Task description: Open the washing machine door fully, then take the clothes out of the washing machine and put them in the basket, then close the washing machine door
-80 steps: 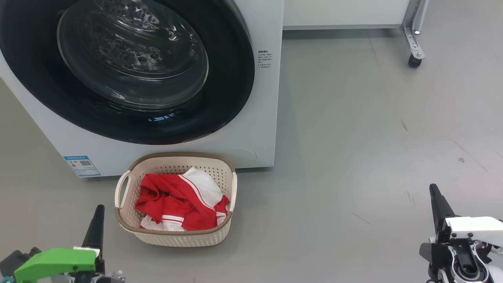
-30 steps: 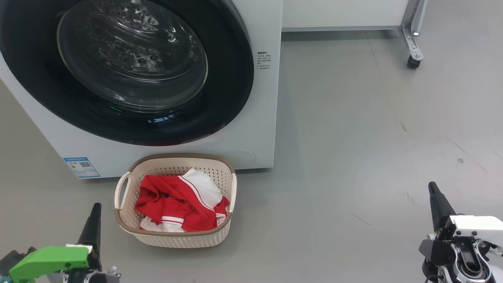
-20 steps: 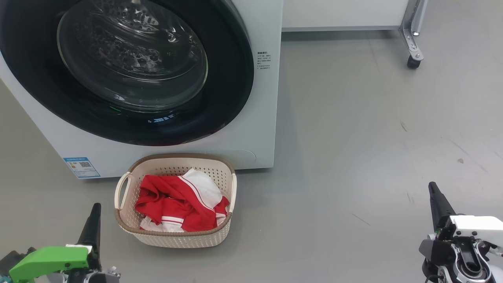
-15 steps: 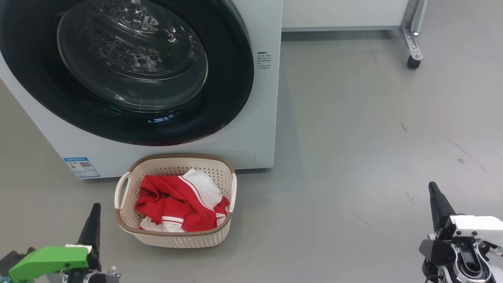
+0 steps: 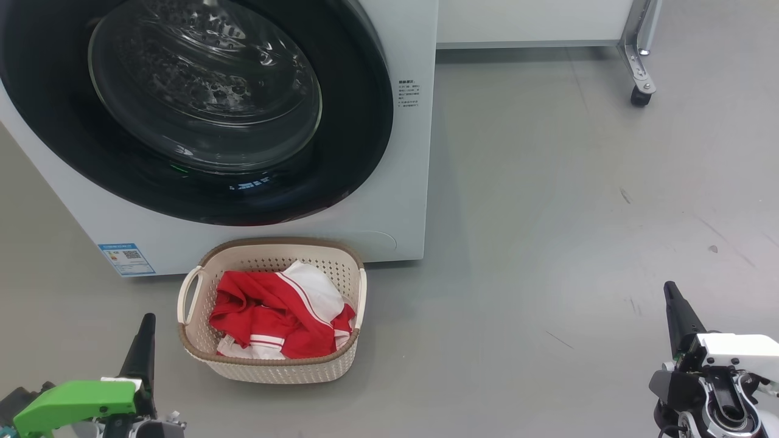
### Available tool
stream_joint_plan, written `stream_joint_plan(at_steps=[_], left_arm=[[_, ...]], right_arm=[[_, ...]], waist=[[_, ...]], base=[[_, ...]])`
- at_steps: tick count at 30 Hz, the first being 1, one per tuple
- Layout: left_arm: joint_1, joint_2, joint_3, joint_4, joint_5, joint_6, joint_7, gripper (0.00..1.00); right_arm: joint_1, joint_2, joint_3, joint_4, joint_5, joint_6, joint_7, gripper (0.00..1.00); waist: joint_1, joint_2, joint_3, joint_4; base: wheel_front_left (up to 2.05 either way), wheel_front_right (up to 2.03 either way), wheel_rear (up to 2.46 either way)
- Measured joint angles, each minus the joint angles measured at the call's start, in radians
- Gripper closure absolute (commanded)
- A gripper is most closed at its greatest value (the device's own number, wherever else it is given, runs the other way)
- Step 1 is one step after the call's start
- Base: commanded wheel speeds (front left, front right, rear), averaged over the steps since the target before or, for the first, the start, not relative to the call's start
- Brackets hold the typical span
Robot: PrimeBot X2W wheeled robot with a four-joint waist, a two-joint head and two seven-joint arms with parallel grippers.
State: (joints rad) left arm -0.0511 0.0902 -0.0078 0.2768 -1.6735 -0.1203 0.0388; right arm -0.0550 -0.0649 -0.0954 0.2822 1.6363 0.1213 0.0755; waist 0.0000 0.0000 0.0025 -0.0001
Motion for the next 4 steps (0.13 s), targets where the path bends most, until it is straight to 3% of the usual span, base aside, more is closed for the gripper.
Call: stream_joint_plan(at_steps=[4], left_arm=[[0.0, 0.0, 0.001, 0.0, 0.0, 0.0, 0.001, 1.0]], right_arm=[[0.0, 0.0, 0.0, 0.0, 0.0, 0.0, 0.0, 1.0]], waist=[[0.0, 0.0, 0.0, 0.0]], base=[[0.0, 0.0, 0.0]])
